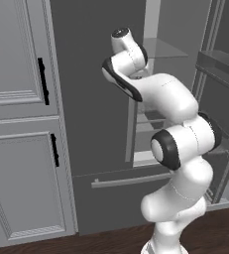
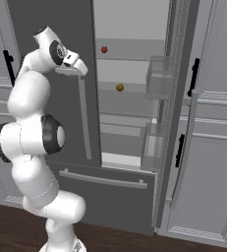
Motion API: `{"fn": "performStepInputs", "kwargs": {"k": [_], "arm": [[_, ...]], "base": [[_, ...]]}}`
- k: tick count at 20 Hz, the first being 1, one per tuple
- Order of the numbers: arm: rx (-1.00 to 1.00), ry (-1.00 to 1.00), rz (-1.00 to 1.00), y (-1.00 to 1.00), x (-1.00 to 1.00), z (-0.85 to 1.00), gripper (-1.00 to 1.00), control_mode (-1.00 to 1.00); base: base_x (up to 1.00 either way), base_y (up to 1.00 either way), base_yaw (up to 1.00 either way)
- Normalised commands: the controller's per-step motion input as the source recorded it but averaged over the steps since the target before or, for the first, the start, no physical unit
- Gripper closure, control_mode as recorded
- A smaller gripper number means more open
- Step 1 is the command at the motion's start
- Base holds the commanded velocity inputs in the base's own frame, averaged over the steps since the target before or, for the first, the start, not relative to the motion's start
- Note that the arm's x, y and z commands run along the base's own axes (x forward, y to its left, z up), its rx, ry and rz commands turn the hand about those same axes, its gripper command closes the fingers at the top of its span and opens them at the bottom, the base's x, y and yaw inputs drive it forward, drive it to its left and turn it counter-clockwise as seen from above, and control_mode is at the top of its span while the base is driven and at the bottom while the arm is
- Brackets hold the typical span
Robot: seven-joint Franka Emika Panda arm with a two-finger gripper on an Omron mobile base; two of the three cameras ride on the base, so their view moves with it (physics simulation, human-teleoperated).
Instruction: Take the strawberry from the fridge and place it on top of the pancake, located on the dining counter.
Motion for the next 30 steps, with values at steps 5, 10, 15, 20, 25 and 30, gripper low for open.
{"fn": "performStepInputs", "kwargs": {"k": [5, 10, 15, 20, 25, 30], "arm": [[0.05, -0.6, 0.02, -0.08, -1.0, -0.47, -1.0, -1.0], [0.17, -0.33, 0.01, -0.43, -0.24, -0.73, -1.0, -1.0], [0.08, -0.04, 0.02, -0.08, 0.41, -0.19, -1.0, -1.0], [-0.04, 0.0, 0.07, 0.27, 0.03, 0.0, -1.0, -1.0], [-0.15, -0.03, 0.13, 0.02, 0.0, 0.0, -1.0, -1.0], [-0.19, -0.12, 0.11, 0.0, 0.01, 0.0, -1.0, -1.0]], "base": [[0.0, 0.0, 0.0], [0.0, 0.0, 0.0], [0.0, 0.0, 0.0], [0.0, 0.0, 0.0], [0.0, 0.0, 0.0], [0.0, 0.0, 0.0]]}}
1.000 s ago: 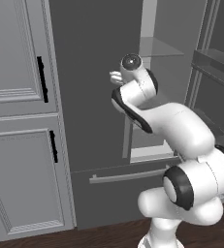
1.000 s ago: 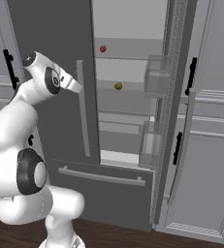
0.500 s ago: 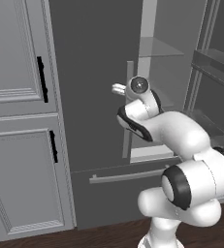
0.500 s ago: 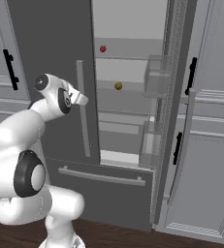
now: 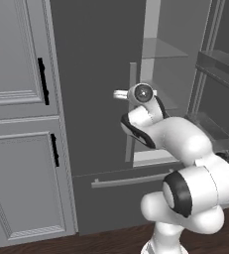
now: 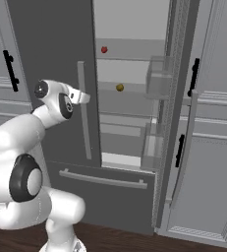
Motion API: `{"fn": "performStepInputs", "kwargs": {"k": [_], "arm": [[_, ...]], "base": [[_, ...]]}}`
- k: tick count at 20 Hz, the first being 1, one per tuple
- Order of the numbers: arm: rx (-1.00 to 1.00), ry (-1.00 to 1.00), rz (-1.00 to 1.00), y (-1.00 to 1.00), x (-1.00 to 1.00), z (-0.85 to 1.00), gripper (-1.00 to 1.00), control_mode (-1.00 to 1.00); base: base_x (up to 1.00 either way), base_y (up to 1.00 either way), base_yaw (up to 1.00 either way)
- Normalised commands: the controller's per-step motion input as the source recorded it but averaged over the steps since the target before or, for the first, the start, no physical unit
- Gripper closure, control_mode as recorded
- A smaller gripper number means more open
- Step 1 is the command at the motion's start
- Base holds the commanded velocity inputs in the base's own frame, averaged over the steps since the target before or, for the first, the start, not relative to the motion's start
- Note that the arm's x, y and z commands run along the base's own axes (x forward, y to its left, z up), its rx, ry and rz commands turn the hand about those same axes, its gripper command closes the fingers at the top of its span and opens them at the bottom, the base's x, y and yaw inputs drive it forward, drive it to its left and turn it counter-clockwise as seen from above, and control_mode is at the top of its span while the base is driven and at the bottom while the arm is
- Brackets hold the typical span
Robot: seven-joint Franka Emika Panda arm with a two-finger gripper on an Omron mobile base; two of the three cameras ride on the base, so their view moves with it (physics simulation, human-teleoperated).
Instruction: Take the strawberry from the fridge and place it on top of the pancake, located on the dining counter.
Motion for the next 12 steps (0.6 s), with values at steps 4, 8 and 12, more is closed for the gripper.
{"fn": "performStepInputs", "kwargs": {"k": [4, 8, 12], "arm": [[-0.14, -0.03, 0.06, 0.0, 0.28, 0.0, -1.0, -1.0], [-0.04, 0.0, 0.02, -0.08, 0.42, 0.0, -1.0, -1.0], [0.0, 0.0, 0.01, -0.15, 0.44, 0.0, -1.0, -1.0]], "base": [[0.0, 0.0, 0.0], [0.0, 0.0, 0.0], [0.0, 0.0, 0.0]]}}
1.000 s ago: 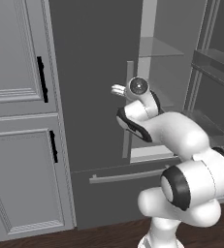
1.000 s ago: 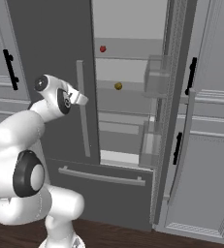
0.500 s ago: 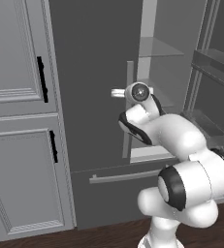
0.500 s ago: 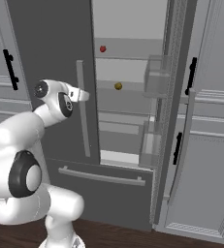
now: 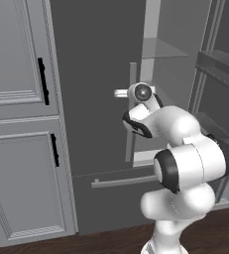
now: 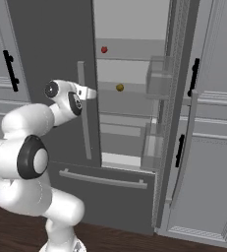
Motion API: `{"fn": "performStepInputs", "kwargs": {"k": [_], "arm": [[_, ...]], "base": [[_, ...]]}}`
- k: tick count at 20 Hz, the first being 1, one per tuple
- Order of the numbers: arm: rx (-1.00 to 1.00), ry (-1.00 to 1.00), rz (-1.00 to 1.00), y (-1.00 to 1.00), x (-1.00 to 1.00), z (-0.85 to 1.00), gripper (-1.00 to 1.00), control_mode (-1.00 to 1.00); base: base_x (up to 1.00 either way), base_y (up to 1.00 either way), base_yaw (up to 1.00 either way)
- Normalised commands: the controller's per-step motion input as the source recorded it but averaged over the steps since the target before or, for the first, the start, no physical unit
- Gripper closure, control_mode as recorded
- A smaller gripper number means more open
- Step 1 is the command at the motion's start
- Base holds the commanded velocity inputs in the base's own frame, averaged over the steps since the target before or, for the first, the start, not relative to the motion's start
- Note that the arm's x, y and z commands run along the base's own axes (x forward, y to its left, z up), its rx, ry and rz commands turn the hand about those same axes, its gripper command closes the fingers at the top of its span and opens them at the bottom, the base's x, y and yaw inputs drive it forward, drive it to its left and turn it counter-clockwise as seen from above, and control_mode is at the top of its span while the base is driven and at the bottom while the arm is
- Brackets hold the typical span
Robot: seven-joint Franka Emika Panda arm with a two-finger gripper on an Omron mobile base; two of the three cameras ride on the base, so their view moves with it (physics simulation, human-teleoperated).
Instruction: Take the strawberry from the fridge and place it on top of the pancake, located on the dining counter.
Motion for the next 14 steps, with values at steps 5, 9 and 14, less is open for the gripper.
{"fn": "performStepInputs", "kwargs": {"k": [5, 9, 14], "arm": [[0.0, 0.0, 0.0, -0.01, 0.4, 0.0, -1.0, -1.0], [0.0, 0.0, 0.0, 0.0, 0.37, 0.0, -1.0, -1.0], [0.0, 0.01, 0.0, 0.0, 0.27, 0.0, -1.0, -1.0]], "base": [[0.0, 0.0, 0.0], [0.0, 0.0, 0.0], [0.0, 0.0, 0.0]]}}
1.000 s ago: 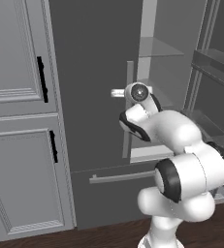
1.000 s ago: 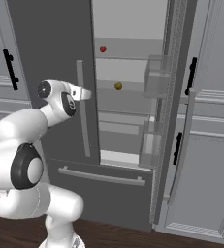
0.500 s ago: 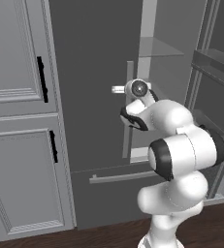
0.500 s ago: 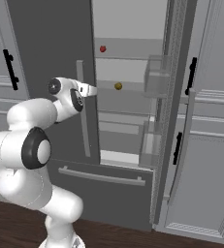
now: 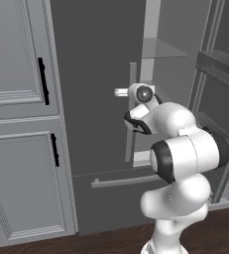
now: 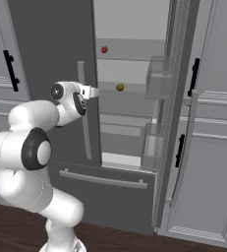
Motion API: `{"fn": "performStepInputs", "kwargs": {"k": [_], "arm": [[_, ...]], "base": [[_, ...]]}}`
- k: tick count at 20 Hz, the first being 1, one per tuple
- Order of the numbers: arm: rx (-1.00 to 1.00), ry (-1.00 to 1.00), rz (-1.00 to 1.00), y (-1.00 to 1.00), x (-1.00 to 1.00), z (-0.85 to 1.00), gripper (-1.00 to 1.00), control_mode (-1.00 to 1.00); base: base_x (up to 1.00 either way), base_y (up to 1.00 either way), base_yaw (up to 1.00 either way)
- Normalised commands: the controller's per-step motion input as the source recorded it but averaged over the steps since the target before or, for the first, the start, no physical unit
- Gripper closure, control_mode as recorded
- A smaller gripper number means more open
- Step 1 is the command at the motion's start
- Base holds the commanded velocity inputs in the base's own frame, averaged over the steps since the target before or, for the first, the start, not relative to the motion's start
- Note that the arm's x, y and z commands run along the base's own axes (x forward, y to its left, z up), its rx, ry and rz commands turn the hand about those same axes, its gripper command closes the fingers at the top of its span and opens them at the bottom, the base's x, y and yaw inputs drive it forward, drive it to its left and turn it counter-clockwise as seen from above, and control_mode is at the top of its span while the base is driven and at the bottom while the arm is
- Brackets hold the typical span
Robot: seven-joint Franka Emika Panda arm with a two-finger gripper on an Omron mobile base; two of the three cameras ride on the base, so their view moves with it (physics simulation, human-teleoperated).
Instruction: Take the strawberry from the fridge and place it on top of the pancake, located on the dining counter.
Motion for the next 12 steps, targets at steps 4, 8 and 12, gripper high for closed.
{"fn": "performStepInputs", "kwargs": {"k": [4, 8, 12], "arm": [[0.0, 0.02, 0.0, 0.0, 0.1, 0.0, 1.0, -1.0], [-0.01, 0.0, 0.0, 0.04, 0.0, 0.0, 1.0, -1.0], [0.0, 0.0, 0.0, 0.0, -0.3, 0.0, 1.0, -1.0]], "base": [[0.0, 0.0, 0.0], [0.0, 0.0, 0.0], [0.0, 0.0, 0.0]]}}
